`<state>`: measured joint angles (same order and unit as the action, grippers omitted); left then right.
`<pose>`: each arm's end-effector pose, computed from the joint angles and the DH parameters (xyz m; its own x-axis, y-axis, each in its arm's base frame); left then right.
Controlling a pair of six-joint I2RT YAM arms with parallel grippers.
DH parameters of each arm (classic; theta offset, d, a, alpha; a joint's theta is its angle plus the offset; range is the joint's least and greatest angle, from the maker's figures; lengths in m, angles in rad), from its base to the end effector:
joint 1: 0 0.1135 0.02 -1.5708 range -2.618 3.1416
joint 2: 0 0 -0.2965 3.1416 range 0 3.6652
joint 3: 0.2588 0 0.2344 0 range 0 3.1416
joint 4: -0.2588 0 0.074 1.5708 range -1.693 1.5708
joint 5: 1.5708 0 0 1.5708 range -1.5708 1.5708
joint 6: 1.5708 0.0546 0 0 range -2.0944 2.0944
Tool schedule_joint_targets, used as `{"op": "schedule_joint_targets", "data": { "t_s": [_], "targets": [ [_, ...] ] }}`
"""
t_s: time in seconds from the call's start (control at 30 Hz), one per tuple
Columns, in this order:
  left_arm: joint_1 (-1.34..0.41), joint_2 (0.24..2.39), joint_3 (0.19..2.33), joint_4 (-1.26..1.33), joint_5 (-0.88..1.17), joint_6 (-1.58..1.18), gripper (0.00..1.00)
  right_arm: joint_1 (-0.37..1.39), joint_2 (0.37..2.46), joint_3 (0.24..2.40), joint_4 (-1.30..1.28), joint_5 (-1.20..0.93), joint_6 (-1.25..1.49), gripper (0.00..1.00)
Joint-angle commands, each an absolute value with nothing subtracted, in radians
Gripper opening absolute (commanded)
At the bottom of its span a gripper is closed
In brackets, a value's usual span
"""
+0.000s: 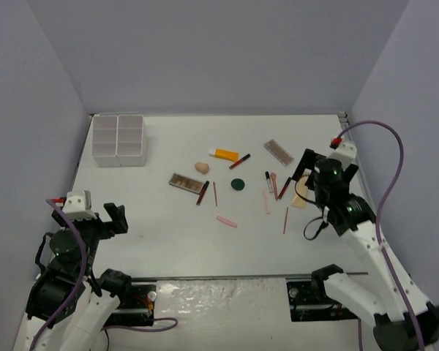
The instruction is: Organize the makeup
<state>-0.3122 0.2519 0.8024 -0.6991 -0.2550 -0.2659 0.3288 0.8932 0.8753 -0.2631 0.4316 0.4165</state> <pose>0.0233 0.0070 0.3383 -0.1517 -0.2182 -0.9640 0.0207 0.9744 -0.2238 0.1782 0.0367 0.3661 -0.2048 0.3184 -0.9256 0.1858 0.9411 0.2826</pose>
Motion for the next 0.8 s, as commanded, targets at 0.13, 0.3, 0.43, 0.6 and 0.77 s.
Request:
{"op": "schedule_joint_targets", "data": {
  "t_s": [0.13, 0.3, 0.43, 0.6, 0.77],
  "targets": [
    [-0.311, 0.295, 0.813, -0.632, -0.262, -0.273, 0.97, 0.257, 1.172, 0.9, -0.242, 0.543, 0.571, 1.0],
    [-0.311, 0.293, 0.809, -0.631, -0.263, -0.273, 0.97, 0.189, 1.33, 0.897, -0.156, 0.443, 0.556, 0.95],
    [-0.311, 0.293, 0.808, -0.629, -0.263, -0.274, 0.97, 0.178, 1.44, 0.903, -0.093, 0.416, 0.549, 0.92],
    [-0.311, 0.295, 0.807, -0.627, -0.252, -0.273, 0.97, 0.166, 1.559, 0.916, -0.024, 0.375, 0.52, 0.88],
    [-0.311, 0.301, 0.807, -0.629, -0.247, -0.273, 0.97, 0.147, 1.656, 0.924, 0.032, 0.351, 0.501, 0.84]
  ]
}}
